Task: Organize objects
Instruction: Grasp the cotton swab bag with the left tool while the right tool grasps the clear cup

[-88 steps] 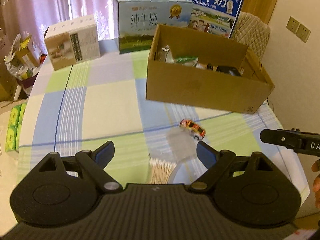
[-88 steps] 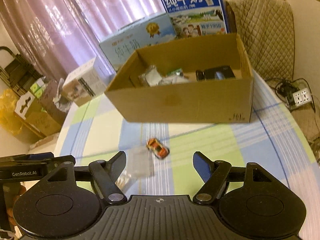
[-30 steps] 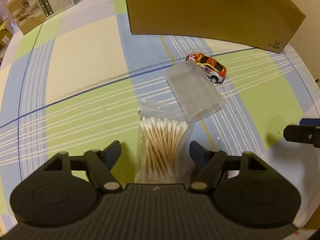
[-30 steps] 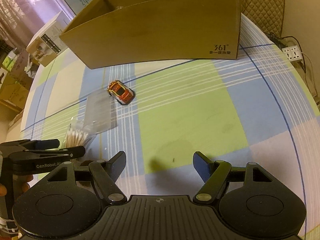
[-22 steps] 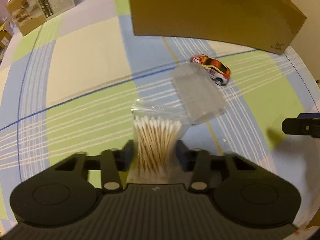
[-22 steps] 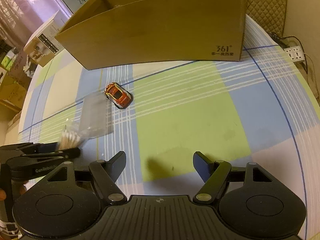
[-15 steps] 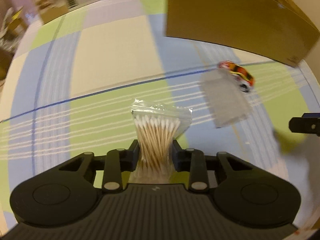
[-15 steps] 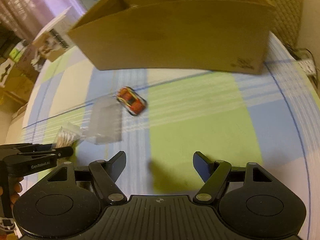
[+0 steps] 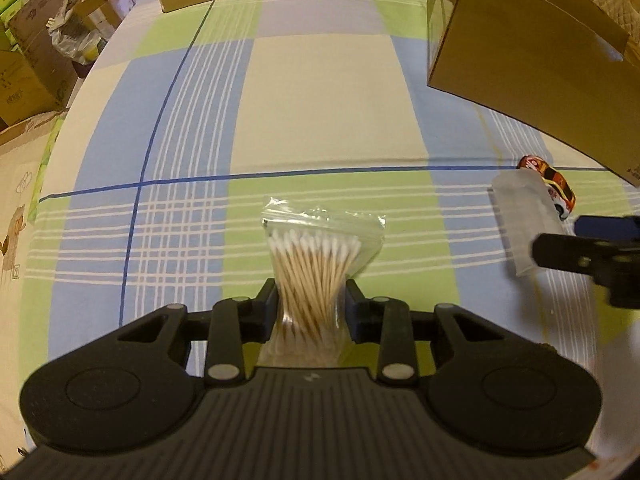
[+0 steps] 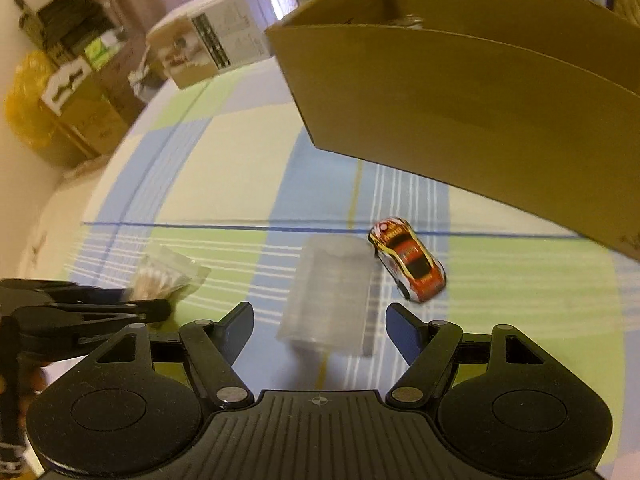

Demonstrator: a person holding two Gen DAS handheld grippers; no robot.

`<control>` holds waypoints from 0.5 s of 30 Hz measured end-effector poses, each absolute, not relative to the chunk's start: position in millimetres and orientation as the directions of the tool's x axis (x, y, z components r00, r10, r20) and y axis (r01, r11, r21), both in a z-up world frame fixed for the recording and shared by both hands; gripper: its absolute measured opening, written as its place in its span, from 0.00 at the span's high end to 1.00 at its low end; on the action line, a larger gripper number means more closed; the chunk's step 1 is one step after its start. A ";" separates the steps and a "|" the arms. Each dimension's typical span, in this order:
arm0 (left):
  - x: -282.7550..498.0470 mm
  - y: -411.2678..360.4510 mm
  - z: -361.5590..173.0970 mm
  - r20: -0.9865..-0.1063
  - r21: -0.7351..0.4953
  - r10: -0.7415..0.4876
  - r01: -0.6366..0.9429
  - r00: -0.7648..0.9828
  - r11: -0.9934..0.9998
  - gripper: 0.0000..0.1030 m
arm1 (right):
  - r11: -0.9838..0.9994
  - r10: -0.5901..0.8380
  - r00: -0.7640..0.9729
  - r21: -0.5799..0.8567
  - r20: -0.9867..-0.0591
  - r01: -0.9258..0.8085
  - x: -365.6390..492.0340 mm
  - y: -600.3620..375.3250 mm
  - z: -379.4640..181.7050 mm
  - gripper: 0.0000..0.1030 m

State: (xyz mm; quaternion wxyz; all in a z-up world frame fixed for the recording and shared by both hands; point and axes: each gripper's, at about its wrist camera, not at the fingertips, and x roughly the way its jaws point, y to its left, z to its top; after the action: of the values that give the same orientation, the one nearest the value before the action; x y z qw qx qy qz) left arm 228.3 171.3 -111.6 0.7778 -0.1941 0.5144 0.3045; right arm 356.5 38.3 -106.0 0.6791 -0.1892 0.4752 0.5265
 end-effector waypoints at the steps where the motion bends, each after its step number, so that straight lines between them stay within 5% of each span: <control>1: 228.3 171.5 -111.7 -0.919 0.012 0.274 -0.674 0.285 0.739 0.71 | 0.373 0.531 0.000 0.234 -0.847 -0.898 355.4 41.7 -108.7 0.31; 5: 229.9 170.8 -112.1 -0.917 0.016 0.278 -0.673 0.284 0.740 0.69 | 0.357 0.512 0.014 0.199 -0.859 -0.913 353.0 52.8 -119.5 0.33; 10: 231.6 172.6 -112.6 -0.917 0.015 0.279 -0.674 0.285 0.739 0.69 | 0.323 0.504 0.047 0.138 -0.862 -0.936 346.2 58.1 -127.4 0.50; 15: 231.8 172.2 -112.6 -0.917 0.017 0.280 -0.674 0.284 0.739 0.68 | 0.276 0.513 0.035 0.126 -0.858 -0.953 342.5 55.8 -129.3 0.50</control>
State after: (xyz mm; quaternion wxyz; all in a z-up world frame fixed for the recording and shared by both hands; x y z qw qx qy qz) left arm 231.8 172.2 -112.6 0.7782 -0.1914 0.5137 0.3065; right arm 342.5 55.8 -129.3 0.6724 -0.2553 0.4309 0.5449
